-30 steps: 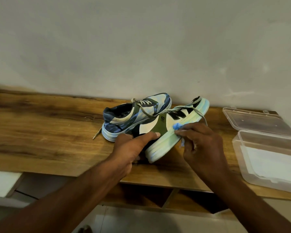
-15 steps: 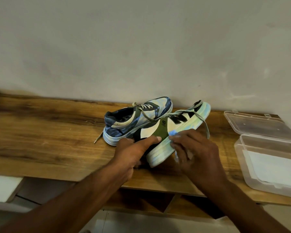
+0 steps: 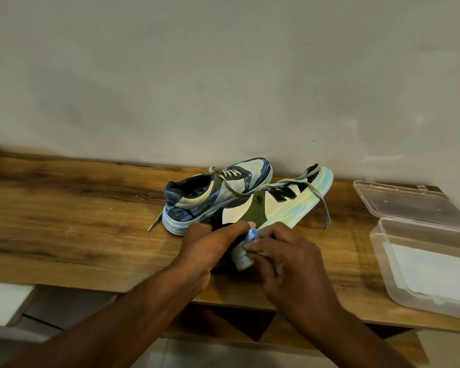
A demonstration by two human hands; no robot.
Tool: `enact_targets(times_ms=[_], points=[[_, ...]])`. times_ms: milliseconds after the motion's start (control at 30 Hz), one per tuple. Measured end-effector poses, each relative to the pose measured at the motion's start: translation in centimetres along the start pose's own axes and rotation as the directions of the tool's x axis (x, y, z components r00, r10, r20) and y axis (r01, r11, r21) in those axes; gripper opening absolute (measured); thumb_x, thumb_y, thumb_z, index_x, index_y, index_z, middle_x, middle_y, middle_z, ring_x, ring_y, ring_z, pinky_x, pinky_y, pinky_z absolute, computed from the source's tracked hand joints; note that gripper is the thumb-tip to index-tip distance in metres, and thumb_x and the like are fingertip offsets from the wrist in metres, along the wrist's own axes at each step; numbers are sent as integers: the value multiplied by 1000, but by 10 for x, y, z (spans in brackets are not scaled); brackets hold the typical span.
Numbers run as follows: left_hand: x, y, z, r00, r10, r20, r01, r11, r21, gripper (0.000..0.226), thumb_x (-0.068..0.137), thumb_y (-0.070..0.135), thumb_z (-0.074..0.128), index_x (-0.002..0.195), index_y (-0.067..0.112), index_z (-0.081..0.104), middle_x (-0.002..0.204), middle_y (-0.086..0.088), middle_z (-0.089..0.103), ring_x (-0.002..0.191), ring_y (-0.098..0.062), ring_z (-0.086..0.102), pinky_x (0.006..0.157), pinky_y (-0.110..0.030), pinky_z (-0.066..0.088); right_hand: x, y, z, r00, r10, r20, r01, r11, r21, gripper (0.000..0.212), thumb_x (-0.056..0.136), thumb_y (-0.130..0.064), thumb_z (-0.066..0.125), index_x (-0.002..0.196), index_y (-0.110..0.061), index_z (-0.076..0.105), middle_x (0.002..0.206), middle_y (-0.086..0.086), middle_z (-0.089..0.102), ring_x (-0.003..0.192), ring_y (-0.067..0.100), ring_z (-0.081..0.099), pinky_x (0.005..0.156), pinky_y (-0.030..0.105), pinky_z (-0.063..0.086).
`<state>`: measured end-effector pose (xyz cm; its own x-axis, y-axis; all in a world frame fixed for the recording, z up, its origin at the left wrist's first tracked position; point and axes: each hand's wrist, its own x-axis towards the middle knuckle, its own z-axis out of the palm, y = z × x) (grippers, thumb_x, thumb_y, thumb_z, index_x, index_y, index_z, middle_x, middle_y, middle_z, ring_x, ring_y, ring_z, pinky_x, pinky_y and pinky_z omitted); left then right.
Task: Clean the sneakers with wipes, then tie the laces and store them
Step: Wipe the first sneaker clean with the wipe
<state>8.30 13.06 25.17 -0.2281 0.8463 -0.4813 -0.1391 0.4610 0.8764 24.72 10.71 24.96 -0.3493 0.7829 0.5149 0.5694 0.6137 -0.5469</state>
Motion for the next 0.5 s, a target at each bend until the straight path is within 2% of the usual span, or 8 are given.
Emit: enact_targets(times_ms=[33,100,233,300,400,500], points=[[0,1,0,1000,-3,0,3,1000,-1,32,70,26,93,93,6,80,84,-10,80,77,-24,78,71,-38,65,-1,-1,1,1000,-7,26,7,1000,-8,21,85,-5,80,101,-19,79,100,-6,68,90,3,64,80,16,52],[0,1,0,1000,-2,-3,2,1000,-4,35,70,27,93,95,8,79,85,-7,80,81,-23,78,69,-36,64,3,5,-5,999,44,-8,-44,999,-19,25,84,-10,81,107,-20,77,101,-8,70,92,2,64,82,18,53],[1,0,-1,1000,-12,4,12,1000,-8,43,65,32,95,100,11,79,89,-3,81,91,-23,76,67,-36,62,17,31,-24,949,271,-158,-260,962,88,28,82,-10,83,107,-23,79,104,-11,74,97,0,68,91,29,59],[1,0,-2,1000,-11,10,11,1000,-5,45,64,32,96,101,12,79,90,-2,81,93,-23,76,76,-41,64,18,38,-25,928,334,-167,-313,939,142,29,81,-12,84,106,-25,79,104,-12,74,99,0,69,90,31,60],[-2,3,-2,1000,-15,25,15,1000,7,41,66,29,95,99,11,79,90,-3,81,93,-24,76,84,-48,64,16,40,-23,921,346,-177,-321,934,154,33,80,-15,86,111,-24,78,107,-10,74,99,2,70,87,29,61],[-5,5,-3,1000,-13,26,13,1000,22,36,67,28,94,95,11,79,88,-4,81,93,-25,76,88,-52,62,16,41,-24,909,371,-191,-339,923,179,38,78,-19,88,114,-24,78,106,-8,71,93,4,70,77,20,60]])
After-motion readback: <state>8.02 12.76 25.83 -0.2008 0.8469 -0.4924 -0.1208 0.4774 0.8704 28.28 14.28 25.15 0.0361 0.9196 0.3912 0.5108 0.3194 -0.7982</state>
